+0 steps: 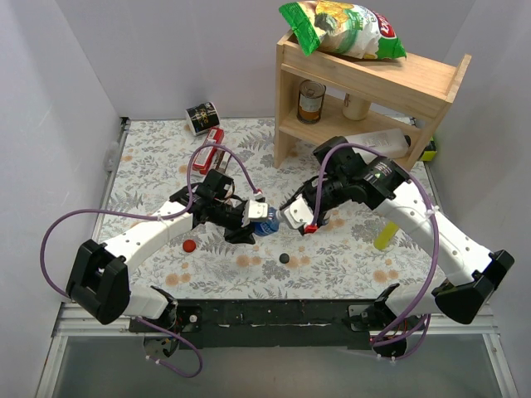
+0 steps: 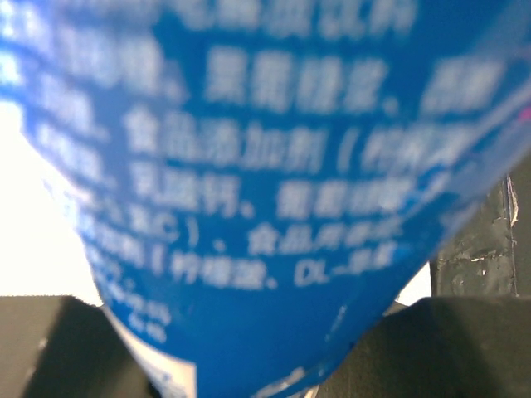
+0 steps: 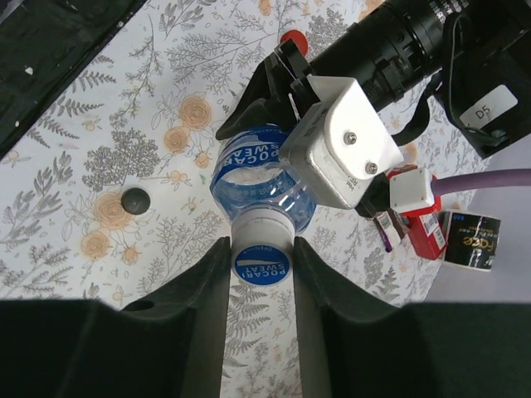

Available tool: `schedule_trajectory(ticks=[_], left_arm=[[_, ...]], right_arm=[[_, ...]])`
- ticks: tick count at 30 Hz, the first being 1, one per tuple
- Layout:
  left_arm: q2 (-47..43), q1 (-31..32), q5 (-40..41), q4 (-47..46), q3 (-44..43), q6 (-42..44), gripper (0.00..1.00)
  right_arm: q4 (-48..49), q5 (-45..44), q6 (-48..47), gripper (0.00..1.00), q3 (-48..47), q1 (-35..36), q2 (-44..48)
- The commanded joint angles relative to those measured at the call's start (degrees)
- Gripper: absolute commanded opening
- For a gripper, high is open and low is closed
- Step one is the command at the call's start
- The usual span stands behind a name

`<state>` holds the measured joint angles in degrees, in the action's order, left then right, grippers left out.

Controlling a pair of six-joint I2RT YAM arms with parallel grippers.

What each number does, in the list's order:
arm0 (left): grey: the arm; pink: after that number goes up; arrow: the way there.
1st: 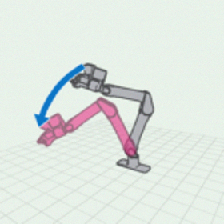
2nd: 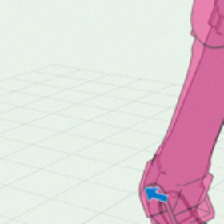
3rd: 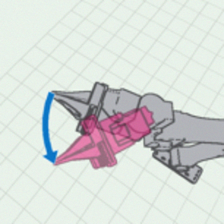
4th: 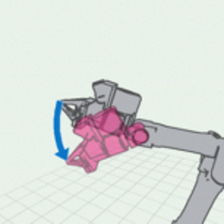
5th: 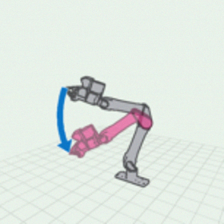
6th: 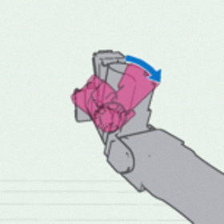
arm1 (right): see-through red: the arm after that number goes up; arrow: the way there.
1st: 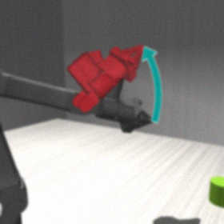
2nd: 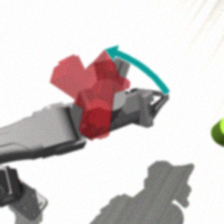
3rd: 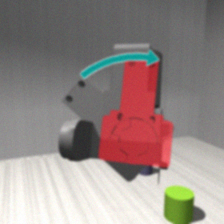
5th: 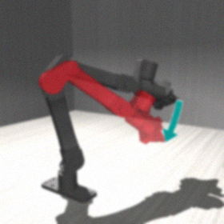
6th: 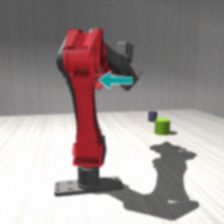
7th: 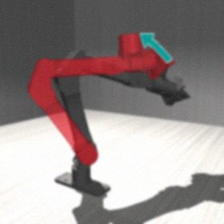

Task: Screw on the bottle caps

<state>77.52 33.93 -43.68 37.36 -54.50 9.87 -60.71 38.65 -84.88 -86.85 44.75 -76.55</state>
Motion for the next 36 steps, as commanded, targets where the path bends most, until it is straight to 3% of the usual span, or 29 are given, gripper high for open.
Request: schedule_trajectory(ticks=[1, 5, 9, 11, 12, 13, 15, 16, 17, 20, 22, 25, 30, 36], left_arm=[[-0.3, 0.2, -1.6, -0.9, -2.1, -0.3, 0.00], [-2.4, 0.1, 0.0, -7.3, -0.2, -4.9, 0.00], [-5.5, 0.2, 3.3, -15.6, 2.6, -12.8, 0.00], [-6.8, 0.2, 6.9, -18.6, 3.5, -15.9, 0.00], [-7.1, 0.2, 8.3, -19.3, 3.7, -16.6, 0.00], [-7.4, 0.2, 9.7, -20.5, 4.1, -17.2, 0.00], [-7.6, 0.2, 12.7, -21.3, 4.6, -18.0, 0.00], [-7.7, 0.2, 12.9, -21.2, 4.7, -18.0, 0.00], [-7.6, 0.2, 12.9, -20.9, 4.8, -17.8, 0.00], [-8.2, 0.2, 11.6, -18.6, 4.8, -16.5, 0.00], [-8.3, 0.2, 9.0, -14.6, 4.8, -13.4, 0.00], [-7.9, 0.2, 4.9, -8.4, 4.1, -7.2, 0.00], [-4.1, 0.2, 1.8, 1.0, -0.5, 1.7, 0.00], [-2.2, 0.2, 1.1, 4.6, -3.4, 5.1, 0.00]], right_arm=[[-0.8, 0.3, 3.8, 0.24, -3.0, 0.5, -1.7], [0.2, -0.4, 20.0, 0.01, -7.2, -0.5, -7.1], [-5.7, 3.6, 37.6, 0.01, -16.8, -4.1, -18.6], [-10.7, 8.2, 51.0, 0.01, -23.0, -6.0, -23.4], [-11.1, 10.1, 56.6, 0.01, -23.4, -7.8, -27.0], [-10.8, 14.0, 68.7, 0.01, -19.5, -8.9, -27.7], [-9.1, 20.5, 73.4, 0.01, -16.0, -10.5, -27.5], [-8.4, 20.1, 73.0, 0.04, -16.9, -10.7, -27.2], [-8.3, 19.7, 70.7, 0.28, -19.1, -11.0, -27.2], [-8.9, 20.1, 60.9, 0.67, -30.7, -13.2, -26.8], [-9.8, 17.3, 54.5, 0.75, -34.4, -14.3, -25.5], [-9.9, 15.7, 35.6, 0.86, -28.4, -14.3, -18.3], [-0.3, 6.7, 19.4, 0.83, -4.4, -9.3, -1.3], [10.6, -0.9, 11.5, 0.72, 4.8, -2.8, 6.4]])
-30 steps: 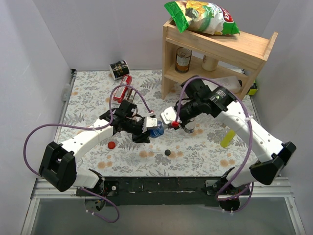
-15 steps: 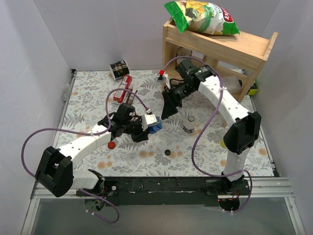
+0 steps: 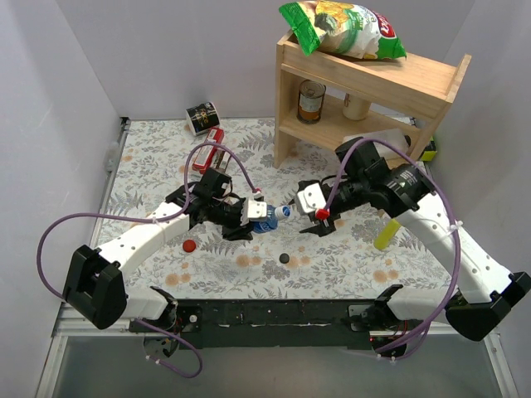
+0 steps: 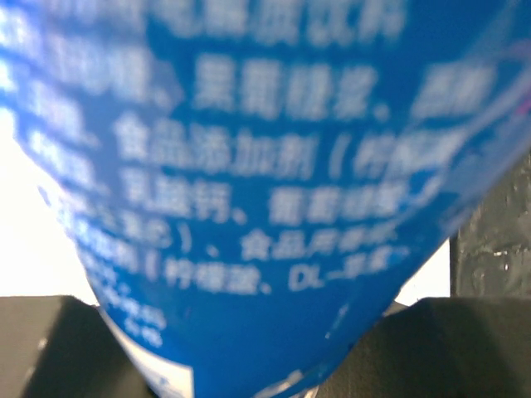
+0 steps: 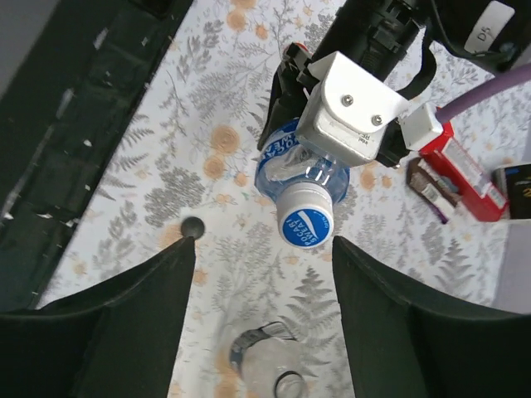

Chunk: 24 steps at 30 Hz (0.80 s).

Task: Screw on the bottle caps

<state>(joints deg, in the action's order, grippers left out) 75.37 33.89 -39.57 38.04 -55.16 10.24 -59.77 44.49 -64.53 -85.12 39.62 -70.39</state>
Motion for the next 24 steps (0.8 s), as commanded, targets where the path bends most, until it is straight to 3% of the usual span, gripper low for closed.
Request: schedule_trajectory(ticks=[1, 8, 24], left_arm=[[0.1, 0.2, -3.1, 4.1, -3.0, 4.8, 0.00], [0.3, 0.2, -3.4, 4.7, -3.8, 5.0, 0.00], [1.0, 0.2, -4.0, 3.2, -3.8, 3.9, 0.00]], right_arm=[[10.1, -6.8, -8.9, 0.71, 2.9, 2.5, 0.1], [9.5, -5.9, -9.7, 0.57, 1.5, 3.9, -1.9], [5.5, -4.2, -16.6, 0.45, 1.4, 6.3, -1.2]])
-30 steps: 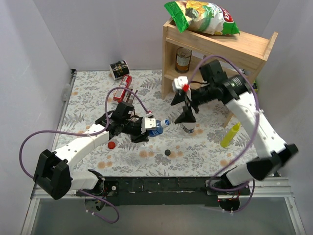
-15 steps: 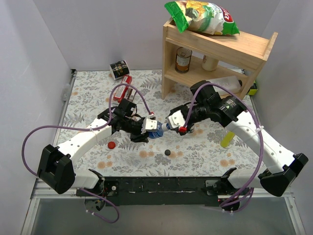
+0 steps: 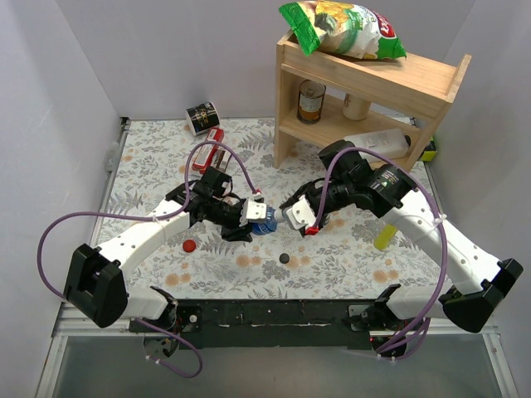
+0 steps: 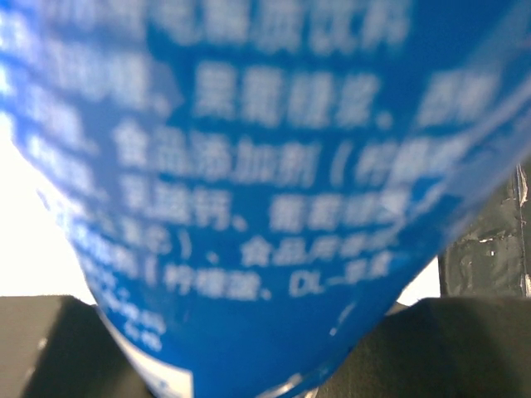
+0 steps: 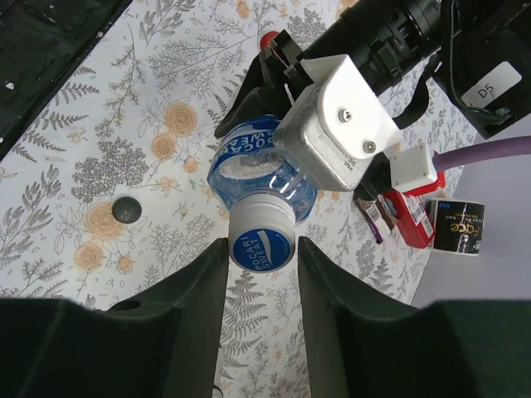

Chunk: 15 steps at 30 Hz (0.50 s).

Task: Screw on the bottle caps

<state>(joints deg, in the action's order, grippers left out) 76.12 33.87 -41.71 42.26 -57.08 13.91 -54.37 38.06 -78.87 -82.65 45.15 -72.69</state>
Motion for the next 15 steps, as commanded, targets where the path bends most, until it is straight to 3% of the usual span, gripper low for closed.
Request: schedule_trajectory(ticks=[1, 5, 7, 8, 9, 10, 12, 15], left_arm=[[0.3, 0.2, -1.8, -1.1, -2.0, 0.2, 0.00], [0.7, 0.2, -1.7, -1.3, -2.0, 0.1, 0.00], [0.8, 0.2, -1.8, -1.6, -2.1, -0.3, 0.00], [0.9, 0.2, -1.6, -1.8, -1.9, -0.8, 0.00], [0.8, 0.2, -1.2, -3.0, -1.8, -1.4, 0.00], [0.8, 0.2, -0.7, -4.0, -1.8, -4.1, 0.00], [-0.1, 0.2, 0.8, -9.0, -1.3, -8.5, 0.00], [-2.5, 0.2, 4.0, -16.6, 0.6, -18.5, 0.00]], right_arm=[[-0.4, 2.4, -2.7, 0.44, -1.1, 0.8, 1.0], [-0.8, 2.8, -3.7, 0.44, -0.9, 1.3, 1.0], [-1.5, 3.0, -3.7, 0.39, -1.2, 1.3, 0.8], [-2.0, 3.2, -3.7, 0.25, -2.1, 1.3, 0.2], [-2.5, 3.2, -2.4, 0.17, -2.5, 1.3, -0.3], [-1.3, 3.0, 0.4, 0.02, -2.9, 1.3, -1.1], [0.7, 2.2, 12.9, 0.01, -4.9, 0.8, -2.8], [-4.4, 3.4, 24.1, 0.01, -12.7, -1.5, -10.0]])
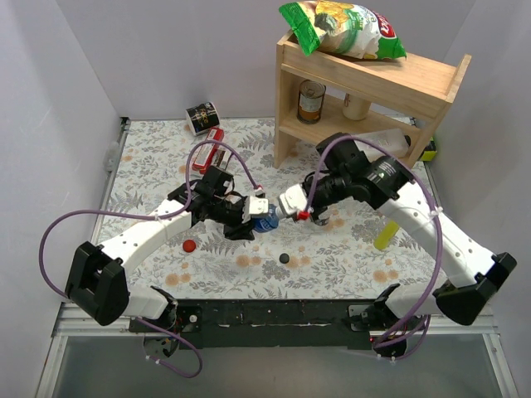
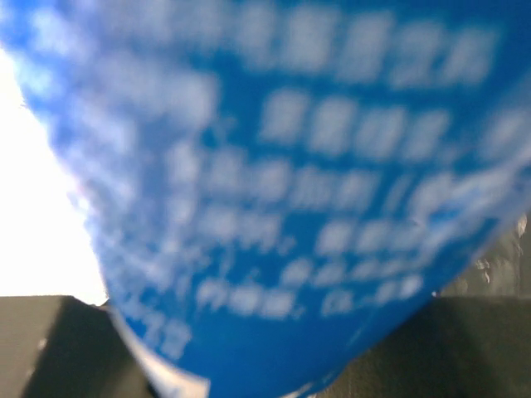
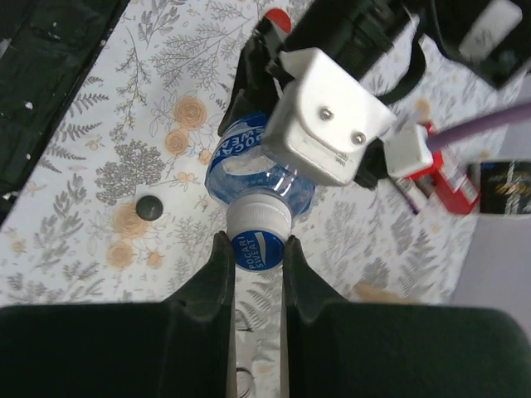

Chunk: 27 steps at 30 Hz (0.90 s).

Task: Screw on the bottle caps

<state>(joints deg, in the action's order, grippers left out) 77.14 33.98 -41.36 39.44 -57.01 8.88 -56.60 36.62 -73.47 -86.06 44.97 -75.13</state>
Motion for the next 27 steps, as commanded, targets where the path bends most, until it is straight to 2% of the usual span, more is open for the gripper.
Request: schedule_trajectory(ticks=[1, 3, 5, 8, 9, 10, 11, 12, 14, 16, 17, 18, 19, 22, 24, 27], left_arm=[[-4.3, 0.1, 4.8, -15.3, 0.8, -16.4, 0.00], [-4.8, 0.2, 6.3, -18.2, 1.4, -19.1, 0.00], [-4.9, 0.3, 9.3, -19.7, 1.6, -21.7, 0.00], [-4.6, 0.2, 13.0, -21.9, 1.7, -23.6, 0.00], [-4.5, 0.2, 13.6, -22.4, 1.7, -23.8, 0.00], [-4.2, 0.2, 13.9, -22.4, 1.5, -23.9, 0.00], [-4.2, 0.2, 13.9, -22.3, 1.5, -24.0, 0.00], [-4.2, 0.2, 13.6, -21.4, 1.6, -23.6, 0.00], [-4.8, 0.2, 13.2, -20.3, 2.2, -22.8, 0.00], [-5.3, 0.2, 11.4, -17.7, 3.3, -20.1, 0.00], [-6.1, 0.2, 10.6, -16.9, 3.7, -19.2, 0.00], [-6.3, 0.2, 8.1, -14.6, 4.0, -16.2, 0.00], [-6.6, 0.2, 6.9, -13.4, 4.3, -14.8, 0.00], [-6.6, 0.2, 3.5, -10.4, 4.2, -11.1, 0.00], [-6.3, 0.2, 2.3, -8.9, 3.7, -9.2, 0.00], [-5.6, 0.2, 0.7, -7.7, 2.7, -6.0, 0.00]], right_arm=[[-6.6, 6.3, 24.8, 0.01, -11.4, -2.4, -11.8], [-10.4, 10.2, 30.6, 0.01, -17.5, -5.8, -16.0], [-14.0, 13.5, 39.4, 0.01, -19.6, -10.1, -20.9], [-13.0, 19.6, 55.0, 0.01, -14.7, -14.9, -22.9], [-12.5, 24.4, 59.8, 0.01, -12.6, -16.0, -23.4], [-11.7, 27.7, 63.7, 0.01, -9.4, -16.9, -23.5], [-11.2, 29.5, 63.7, 0.01, -9.1, -17.5, -23.0], [-10.9, 28.6, 62.2, 0.06, -10.3, -17.5, -22.8], [-11.2, 29.0, 55.4, 0.43, -17.3, -18.0, -22.5], [-15.4, 26.8, 45.8, 0.72, -23.8, -18.1, -22.0], [-16.3, 25.5, 41.3, 0.77, -27.4, -18.1, -21.3], [-18.0, 22.6, 32.6, 0.80, -28.1, -18.1, -20.4], [-18.5, 21.5, 28.3, 0.83, -28.0, -18.1, -18.2], [-17.7, 18.2, 12.3, 0.83, -21.4, -17.0, -11.7], [-15.7, 14.9, 5.5, 0.81, -14.9, -15.4, -8.6], [-7.4, 9.4, 4.4, 0.77, -7.5, -11.1, -3.2]])
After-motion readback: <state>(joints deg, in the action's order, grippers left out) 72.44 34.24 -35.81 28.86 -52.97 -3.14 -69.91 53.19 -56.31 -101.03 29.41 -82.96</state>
